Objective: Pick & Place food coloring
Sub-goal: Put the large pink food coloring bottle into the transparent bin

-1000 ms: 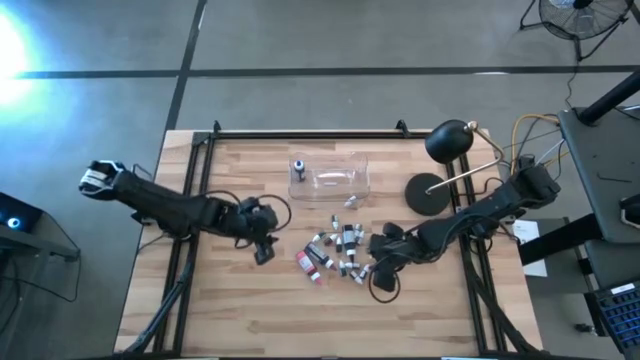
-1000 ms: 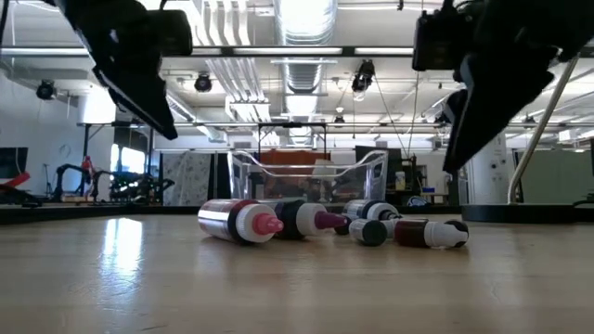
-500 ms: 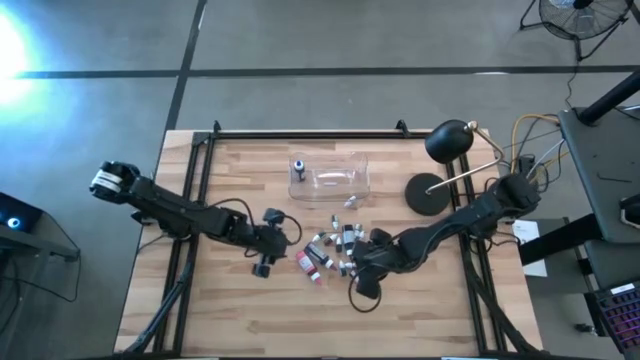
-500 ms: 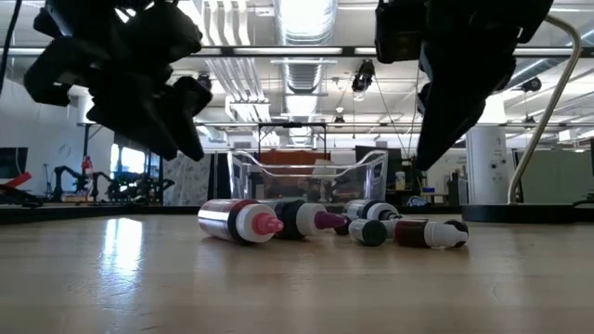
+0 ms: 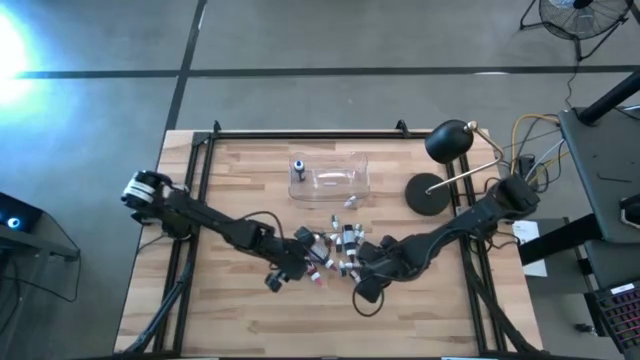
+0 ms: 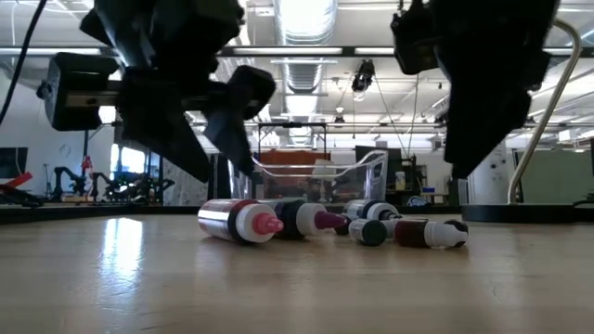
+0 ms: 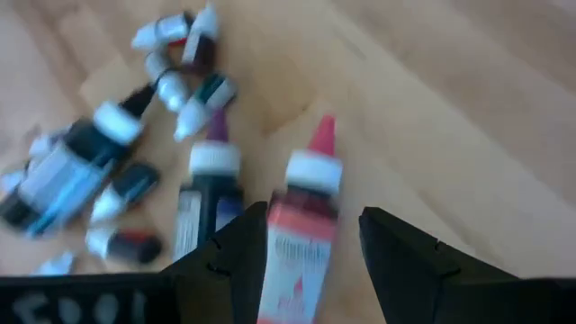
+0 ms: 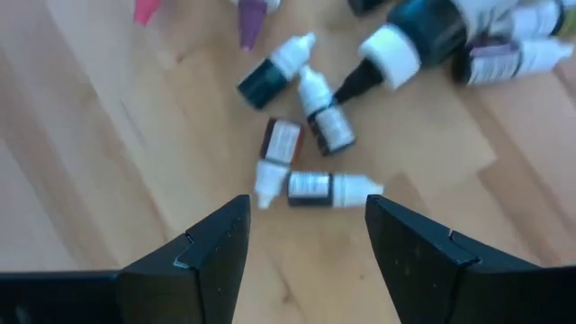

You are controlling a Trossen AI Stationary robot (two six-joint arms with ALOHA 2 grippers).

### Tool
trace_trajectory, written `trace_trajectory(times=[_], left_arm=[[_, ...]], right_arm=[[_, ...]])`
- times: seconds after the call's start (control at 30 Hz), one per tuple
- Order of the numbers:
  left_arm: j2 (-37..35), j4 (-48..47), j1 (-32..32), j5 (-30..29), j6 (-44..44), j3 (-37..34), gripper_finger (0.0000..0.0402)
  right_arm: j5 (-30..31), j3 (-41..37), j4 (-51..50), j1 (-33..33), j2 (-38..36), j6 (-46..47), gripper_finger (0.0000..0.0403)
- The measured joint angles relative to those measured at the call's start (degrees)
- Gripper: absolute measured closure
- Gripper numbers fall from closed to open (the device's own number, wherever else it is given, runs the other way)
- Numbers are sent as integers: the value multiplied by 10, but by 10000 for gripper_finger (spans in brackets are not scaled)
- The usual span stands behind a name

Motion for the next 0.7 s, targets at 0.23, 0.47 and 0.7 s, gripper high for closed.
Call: trace_trajectory(times=[0.23, 0.47, 0.7], left_arm=[[72, -32, -3, 19, 9, 84, 250], [135, -126, -3, 20, 18, 152, 250], [167, -181, -3, -6, 21, 187, 251]], right_arm=[[36, -11, -2, 44, 0, 57, 188], [80, -15, -3, 80, 0, 106, 188], [113, -16, -3, 89, 0, 110, 188]])
